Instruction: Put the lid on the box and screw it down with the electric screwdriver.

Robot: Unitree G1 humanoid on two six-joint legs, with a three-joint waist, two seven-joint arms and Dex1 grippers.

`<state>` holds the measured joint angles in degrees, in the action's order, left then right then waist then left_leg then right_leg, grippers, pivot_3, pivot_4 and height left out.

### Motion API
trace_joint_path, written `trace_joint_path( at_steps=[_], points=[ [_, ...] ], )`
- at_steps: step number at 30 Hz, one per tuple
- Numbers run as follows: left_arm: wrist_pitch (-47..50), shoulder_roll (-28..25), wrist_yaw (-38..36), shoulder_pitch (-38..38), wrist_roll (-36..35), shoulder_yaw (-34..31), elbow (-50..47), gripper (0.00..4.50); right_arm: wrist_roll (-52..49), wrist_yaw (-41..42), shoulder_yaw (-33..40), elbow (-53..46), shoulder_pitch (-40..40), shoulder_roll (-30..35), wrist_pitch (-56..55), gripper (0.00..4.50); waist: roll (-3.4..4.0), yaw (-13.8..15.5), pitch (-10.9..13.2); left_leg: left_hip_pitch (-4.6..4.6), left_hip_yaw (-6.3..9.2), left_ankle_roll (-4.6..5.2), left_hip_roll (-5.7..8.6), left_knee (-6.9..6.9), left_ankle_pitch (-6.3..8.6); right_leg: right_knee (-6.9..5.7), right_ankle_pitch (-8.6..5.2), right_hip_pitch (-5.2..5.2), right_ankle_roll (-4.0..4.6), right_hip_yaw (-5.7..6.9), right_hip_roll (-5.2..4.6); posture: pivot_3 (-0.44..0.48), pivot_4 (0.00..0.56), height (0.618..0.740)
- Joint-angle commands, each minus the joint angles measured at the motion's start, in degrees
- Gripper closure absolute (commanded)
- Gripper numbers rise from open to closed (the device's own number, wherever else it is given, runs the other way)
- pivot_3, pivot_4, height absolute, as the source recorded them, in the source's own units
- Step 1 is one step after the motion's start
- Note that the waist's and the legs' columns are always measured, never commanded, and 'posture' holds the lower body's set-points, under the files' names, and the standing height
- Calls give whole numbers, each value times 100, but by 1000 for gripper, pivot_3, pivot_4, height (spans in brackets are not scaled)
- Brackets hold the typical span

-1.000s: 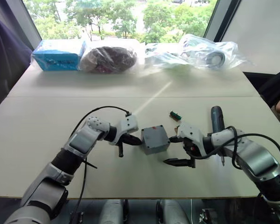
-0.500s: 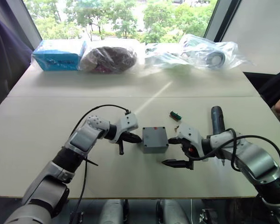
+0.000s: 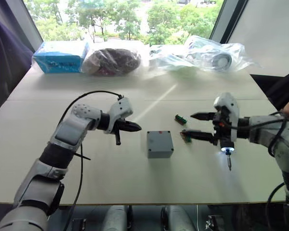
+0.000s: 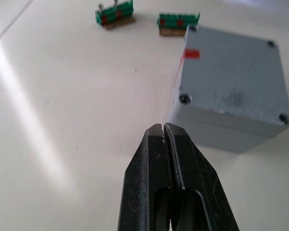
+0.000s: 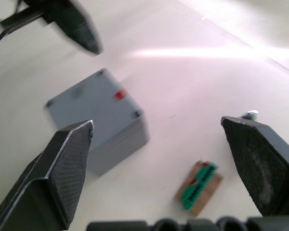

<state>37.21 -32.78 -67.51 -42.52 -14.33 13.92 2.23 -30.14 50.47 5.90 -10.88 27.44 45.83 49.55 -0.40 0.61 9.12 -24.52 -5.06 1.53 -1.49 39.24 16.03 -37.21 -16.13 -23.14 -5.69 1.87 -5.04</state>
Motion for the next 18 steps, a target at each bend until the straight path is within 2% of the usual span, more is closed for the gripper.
trace_joint_path(
  at_steps=[1, 4, 8, 18],
  points=[
    [86, 46, -69, -240, -295, -207, -168, 4500, 741, -336, -322, 1191, 294, -386, -1075, 16, 1, 7, 0, 0, -1, -1, 1, -3, -1, 0, 0, -1, 0, -1, 0, 0, 150, 740],
    [61, 71, -73, -280, -282, -104, -295, 4500, 1182, -343, -620, 2248, 594, -767, -1851, 787, 1, -12, 0, -1, -7, -28, 2, -6, -17, 4, -1, -5, -1, -5, 3, 0, 150, 740],
    [206, 89, -5, -247, -344, -125, -509, 4500, 1465, -225, -756, 3042, 863, -934, -2378, 2329, 2, -2, 1, -2, -10, -40, 1, -7, -24, 1, 0, -8, -1, -7, 2, 0, 150, 740],
    [335, 43, 180, 11, -405, -131, -767, 4500, 1612, -101, -761, 3466, 1014, -1150, -2703, 2329, 2, -18, 1, -1, -10, -42, -2, -7, -24, 1, 0, -7, -1, -8, 2, 0, 150, 740]
  ],
)
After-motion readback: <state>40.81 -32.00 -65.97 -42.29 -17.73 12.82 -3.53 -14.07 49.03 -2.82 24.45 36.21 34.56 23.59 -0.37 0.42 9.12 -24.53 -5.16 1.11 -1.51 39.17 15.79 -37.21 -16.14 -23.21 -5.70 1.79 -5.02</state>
